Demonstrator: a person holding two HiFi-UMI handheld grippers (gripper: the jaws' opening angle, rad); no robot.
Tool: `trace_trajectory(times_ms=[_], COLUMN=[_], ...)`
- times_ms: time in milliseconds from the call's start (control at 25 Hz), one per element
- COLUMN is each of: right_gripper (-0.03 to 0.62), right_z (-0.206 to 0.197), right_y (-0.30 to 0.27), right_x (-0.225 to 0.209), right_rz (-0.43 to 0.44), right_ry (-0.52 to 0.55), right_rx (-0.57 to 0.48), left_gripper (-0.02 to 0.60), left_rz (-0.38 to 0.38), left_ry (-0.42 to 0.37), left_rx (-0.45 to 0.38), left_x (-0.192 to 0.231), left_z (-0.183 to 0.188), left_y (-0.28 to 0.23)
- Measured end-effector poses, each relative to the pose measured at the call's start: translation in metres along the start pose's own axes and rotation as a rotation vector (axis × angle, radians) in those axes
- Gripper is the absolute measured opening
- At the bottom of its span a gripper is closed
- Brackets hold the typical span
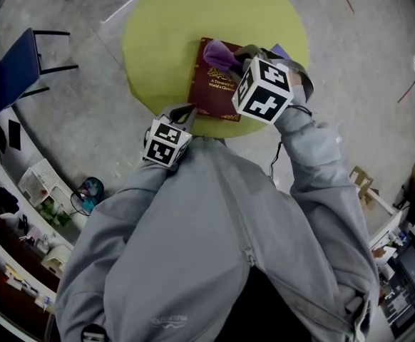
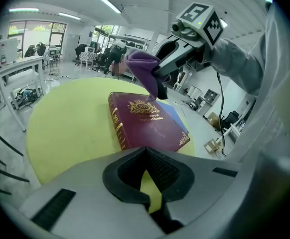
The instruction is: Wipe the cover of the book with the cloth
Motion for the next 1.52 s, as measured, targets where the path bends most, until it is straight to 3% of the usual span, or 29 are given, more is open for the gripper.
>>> trace_trajectory(times_ms=[200,520,920,1520], right_gripper=[0.083,0.083,0.083,0.083], right_z=[0.028,0.047,0.032,0.002], right_y=[-0.011,-0.043,-0.084,-0.080], right_x=[0.002,0.011,0.012,0.015], right_rz=[0.035,0.108,0.138,0.135], right_ry=[0.055,0.143,0.158,0.083], right_rx=[-0.015,0.042,0.124,0.118], left_gripper=[0.018,0.018,0.017,0.017], left_rz=[0.006,0.016,0.020,0.010], left_ry=[0.000,0.011,0.024,0.049], left_rx=[-0.004,-0.004,-0.005,-0.001], left_x=[0.000,0.004,0.003,0.004], left_z=[0.000,-0.001,0.000,-0.002], left_y=[-0.002,-0.002,-0.002,-0.002])
Point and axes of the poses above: the fingertips, and each gripper's own axes: y backward along the fingers, x to its left, z out of its top, the point moved 2 cm from there along y, backward along the fingers, and after that the axes turned 10 degrees about z, right-handed, at the moved point
